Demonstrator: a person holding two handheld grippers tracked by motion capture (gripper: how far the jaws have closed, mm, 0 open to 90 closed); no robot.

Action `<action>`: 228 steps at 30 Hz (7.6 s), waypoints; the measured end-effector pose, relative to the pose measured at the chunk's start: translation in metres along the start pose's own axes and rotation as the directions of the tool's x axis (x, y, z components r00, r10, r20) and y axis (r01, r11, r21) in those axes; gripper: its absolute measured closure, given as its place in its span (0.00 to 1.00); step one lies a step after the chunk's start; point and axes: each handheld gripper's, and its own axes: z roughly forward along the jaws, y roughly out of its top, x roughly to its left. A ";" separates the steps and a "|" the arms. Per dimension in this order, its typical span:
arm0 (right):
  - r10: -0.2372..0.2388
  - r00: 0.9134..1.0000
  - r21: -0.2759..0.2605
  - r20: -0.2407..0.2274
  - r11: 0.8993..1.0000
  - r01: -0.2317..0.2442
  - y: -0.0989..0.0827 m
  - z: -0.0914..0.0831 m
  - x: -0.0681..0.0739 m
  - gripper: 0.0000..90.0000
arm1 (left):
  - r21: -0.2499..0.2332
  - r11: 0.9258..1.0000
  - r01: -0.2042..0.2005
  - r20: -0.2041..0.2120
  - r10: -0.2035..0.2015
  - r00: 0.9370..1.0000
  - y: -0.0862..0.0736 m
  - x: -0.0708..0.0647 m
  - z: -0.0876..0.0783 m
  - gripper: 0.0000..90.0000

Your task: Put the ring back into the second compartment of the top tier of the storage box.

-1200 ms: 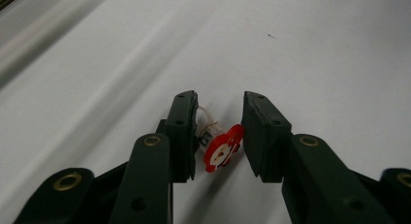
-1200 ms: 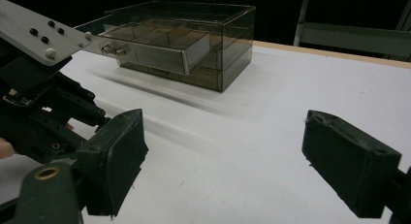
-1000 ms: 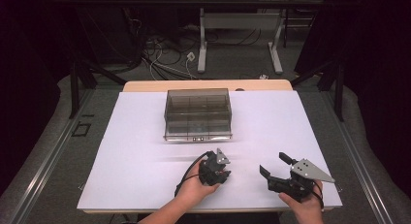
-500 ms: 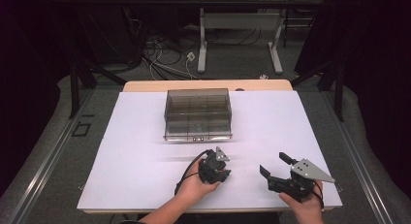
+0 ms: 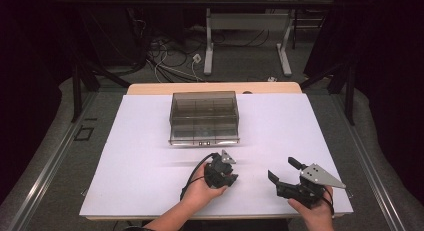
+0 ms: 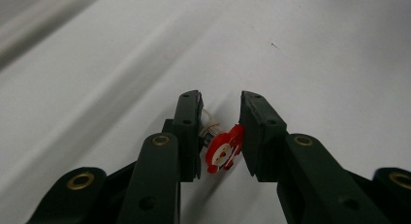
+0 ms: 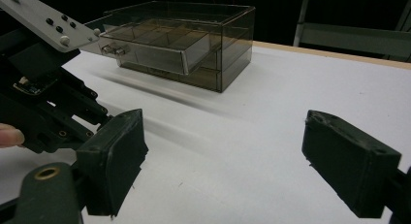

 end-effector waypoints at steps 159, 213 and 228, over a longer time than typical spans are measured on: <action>-0.002 1.000 -0.007 0.002 1.000 0.002 0.000 0.000 -0.001 0.17 | -0.225 0.960 0.165 -0.166 -0.204 0.965 0.052 0.051 -0.108 0.78; -0.003 1.000 -0.004 0.002 1.000 0.003 0.000 -0.001 -0.001 0.17 | -0.130 0.962 0.242 -0.218 -0.266 0.939 0.068 0.094 -0.084 0.78; -0.003 1.000 0.001 -0.001 1.000 0.003 0.000 -0.002 -0.001 0.17 | -0.105 0.961 0.256 -0.226 -0.274 0.935 0.066 0.101 -0.075 0.78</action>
